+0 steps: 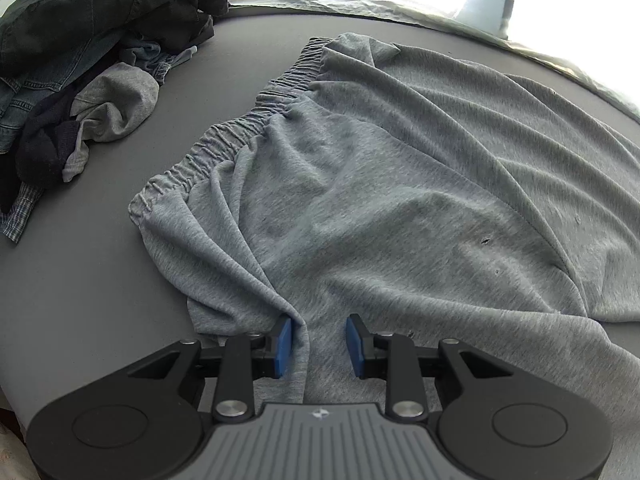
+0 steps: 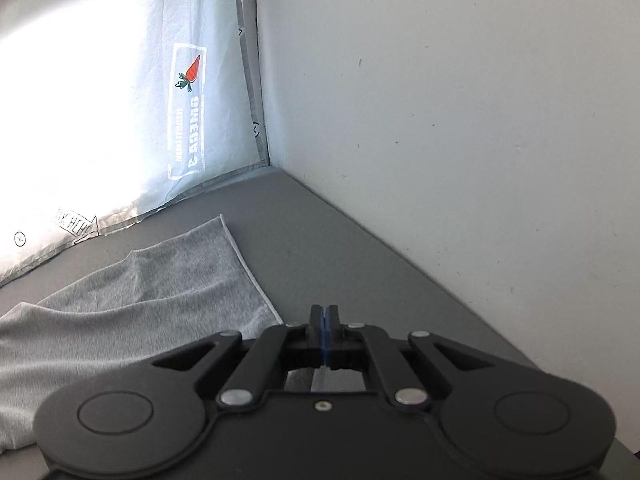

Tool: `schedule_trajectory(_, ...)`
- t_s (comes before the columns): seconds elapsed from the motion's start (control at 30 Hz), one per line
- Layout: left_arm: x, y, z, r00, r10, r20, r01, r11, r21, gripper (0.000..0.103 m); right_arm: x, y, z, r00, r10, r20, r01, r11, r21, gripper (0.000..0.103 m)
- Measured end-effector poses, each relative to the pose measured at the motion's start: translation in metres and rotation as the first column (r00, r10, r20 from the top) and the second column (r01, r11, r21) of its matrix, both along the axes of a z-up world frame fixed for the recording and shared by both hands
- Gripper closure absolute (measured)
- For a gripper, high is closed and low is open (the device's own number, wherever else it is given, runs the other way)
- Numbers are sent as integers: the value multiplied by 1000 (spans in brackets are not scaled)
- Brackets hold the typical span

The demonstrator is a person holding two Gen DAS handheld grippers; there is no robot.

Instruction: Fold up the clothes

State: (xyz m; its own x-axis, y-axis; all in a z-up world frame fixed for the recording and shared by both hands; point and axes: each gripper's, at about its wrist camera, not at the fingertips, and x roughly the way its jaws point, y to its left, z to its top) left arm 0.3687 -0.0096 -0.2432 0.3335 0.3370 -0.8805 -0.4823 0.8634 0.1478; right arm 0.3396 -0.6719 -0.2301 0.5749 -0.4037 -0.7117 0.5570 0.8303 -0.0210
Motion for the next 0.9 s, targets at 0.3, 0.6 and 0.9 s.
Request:
schedule_trajectory(0.3,-4,1,1,998,57,30,-57,998,-16,70,-31,-6,-3,992,-116,56,113,992,64,71)
schedule_trajectory(0.6,0,-4,0,999,43,7,-43,999,33,67,-146,50,-28,953,-287,92,262,940,220,64)
schedule_trajectory(0.9,-7,5,0,994,96,42,-95,995,-23,63,-139,60,-56,962,-269,51,249,936,249,73)
